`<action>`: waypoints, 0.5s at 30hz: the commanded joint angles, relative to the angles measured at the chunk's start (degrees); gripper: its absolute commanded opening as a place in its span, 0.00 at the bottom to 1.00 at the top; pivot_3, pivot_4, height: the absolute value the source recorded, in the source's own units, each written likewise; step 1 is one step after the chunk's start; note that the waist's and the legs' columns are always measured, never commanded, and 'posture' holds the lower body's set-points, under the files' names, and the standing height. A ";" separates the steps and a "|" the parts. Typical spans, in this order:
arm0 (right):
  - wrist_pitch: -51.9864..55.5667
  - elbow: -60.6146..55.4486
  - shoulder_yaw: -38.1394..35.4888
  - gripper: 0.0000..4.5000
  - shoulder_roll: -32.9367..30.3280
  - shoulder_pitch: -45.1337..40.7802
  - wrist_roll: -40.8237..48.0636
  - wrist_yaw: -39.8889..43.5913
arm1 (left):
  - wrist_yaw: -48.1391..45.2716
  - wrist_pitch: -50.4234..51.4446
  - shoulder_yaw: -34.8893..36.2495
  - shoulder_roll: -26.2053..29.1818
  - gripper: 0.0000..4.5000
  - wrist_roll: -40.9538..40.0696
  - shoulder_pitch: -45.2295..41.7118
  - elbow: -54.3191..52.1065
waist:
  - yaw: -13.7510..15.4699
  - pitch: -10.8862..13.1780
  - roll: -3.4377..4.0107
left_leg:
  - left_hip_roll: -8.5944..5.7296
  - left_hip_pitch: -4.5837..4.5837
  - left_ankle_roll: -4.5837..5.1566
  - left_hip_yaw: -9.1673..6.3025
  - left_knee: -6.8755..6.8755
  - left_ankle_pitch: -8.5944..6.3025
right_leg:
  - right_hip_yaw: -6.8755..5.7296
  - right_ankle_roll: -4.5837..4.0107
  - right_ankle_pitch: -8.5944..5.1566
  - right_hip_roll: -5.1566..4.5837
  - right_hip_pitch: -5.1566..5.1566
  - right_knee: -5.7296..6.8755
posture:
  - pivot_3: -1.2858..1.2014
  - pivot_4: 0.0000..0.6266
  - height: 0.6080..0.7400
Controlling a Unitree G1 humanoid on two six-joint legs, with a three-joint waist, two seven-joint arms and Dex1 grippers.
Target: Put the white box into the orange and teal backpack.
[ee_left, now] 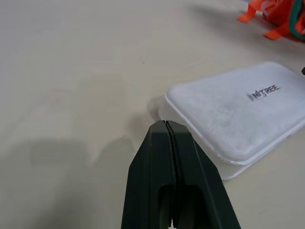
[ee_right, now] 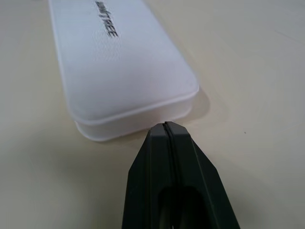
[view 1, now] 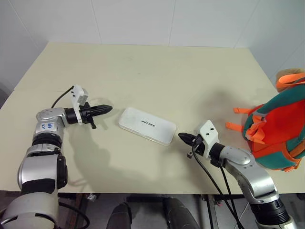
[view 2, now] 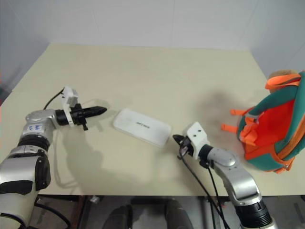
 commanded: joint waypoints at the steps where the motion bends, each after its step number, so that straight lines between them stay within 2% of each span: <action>1: 0.88 -2.20 0.05 0.00 0.09 0.13 -1.40 -1.28 | 0.82 0.19 -0.06 -1.24 0.00 1.11 -1.72 0.79 | 0.14 0.00 0.00 | 0.00 0.00 0.00 -0.01 0.00 0.00 | 0.00 0.00 0.00 0.00 0.01 0.00 | 0.52 0.24 1.00; 6: 2.31 -4.01 -0.03 0.00 0.56 0.59 -0.80 -0.83 | 0.62 0.13 0.00 -3.21 0.00 2.20 -2.06 1.35 | 0.17 0.00 0.00 | 0.00 0.00 0.00 -0.01 0.01 0.00 | 0.00 0.00 0.00 0.00 0.01 0.00 | 0.52 0.24 1.00; 15: 3.11 -4.83 2.81 0.00 -0.05 -1.24 -0.54 2.63 | -5.44 1.17 -1.16 -4.02 0.00 3.47 -1.54 0.44 | 0.04 0.00 -0.01 | 0.00 0.00 0.00 -0.01 0.00 0.00 | 0.00 0.02 0.01 0.01 0.01 -0.01 | 0.52 0.24 1.00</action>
